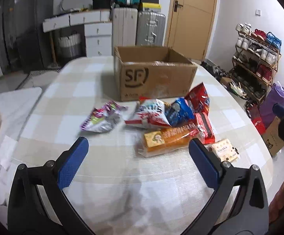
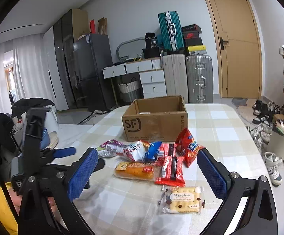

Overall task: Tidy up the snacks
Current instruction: 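Move both grippers back toward the remaining snacks on the table, then grasp the orange bread roll with the left gripper while the right gripper grasps the cracker pack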

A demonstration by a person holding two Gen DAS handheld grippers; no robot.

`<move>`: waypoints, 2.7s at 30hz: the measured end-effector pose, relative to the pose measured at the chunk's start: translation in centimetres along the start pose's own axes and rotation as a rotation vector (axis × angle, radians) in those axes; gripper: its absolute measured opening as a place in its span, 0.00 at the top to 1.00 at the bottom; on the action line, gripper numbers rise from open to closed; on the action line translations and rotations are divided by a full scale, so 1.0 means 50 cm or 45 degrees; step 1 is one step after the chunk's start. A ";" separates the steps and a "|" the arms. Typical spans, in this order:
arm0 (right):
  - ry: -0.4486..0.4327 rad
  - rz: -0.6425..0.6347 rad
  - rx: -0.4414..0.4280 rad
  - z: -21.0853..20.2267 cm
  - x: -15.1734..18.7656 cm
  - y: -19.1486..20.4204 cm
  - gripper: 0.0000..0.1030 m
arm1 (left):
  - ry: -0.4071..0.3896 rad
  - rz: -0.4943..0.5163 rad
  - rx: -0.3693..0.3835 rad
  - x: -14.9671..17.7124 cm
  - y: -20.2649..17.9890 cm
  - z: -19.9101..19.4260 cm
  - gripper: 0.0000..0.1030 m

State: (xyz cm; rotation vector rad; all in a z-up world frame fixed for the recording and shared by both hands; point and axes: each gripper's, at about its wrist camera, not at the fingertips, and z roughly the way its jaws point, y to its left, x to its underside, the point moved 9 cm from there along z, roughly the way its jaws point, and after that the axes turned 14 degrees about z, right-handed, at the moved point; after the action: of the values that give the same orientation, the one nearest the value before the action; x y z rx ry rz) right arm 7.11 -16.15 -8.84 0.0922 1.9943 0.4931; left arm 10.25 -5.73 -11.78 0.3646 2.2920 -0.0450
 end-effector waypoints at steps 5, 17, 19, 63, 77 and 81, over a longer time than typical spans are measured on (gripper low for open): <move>0.043 0.049 0.025 0.025 0.019 -0.043 0.00 | 0.067 0.023 0.054 -0.009 -0.033 0.075 0.01; 0.090 0.172 0.068 0.070 0.035 -0.155 0.00 | 0.208 -0.146 0.245 -0.006 -0.050 0.241 0.01; 0.104 0.189 0.066 0.079 0.042 -0.164 0.00 | 0.230 -0.177 0.320 -0.001 -0.064 0.261 0.05; 0.572 -0.067 0.311 0.220 0.202 -0.182 0.13 | 0.121 -0.174 0.461 0.050 -0.059 0.206 0.72; 0.541 -0.062 0.276 0.196 0.200 -0.172 0.38 | 0.112 -0.164 0.487 0.076 -0.049 0.173 0.82; 0.519 -0.032 0.253 0.187 0.198 -0.174 0.39 | 0.112 -0.174 0.498 0.082 -0.040 0.165 0.83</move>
State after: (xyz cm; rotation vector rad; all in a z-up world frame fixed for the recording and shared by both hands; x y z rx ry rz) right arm 11.96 -18.57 -24.07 0.0954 2.4384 0.3121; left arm 12.98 -7.83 -20.55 0.4136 2.3878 -0.5620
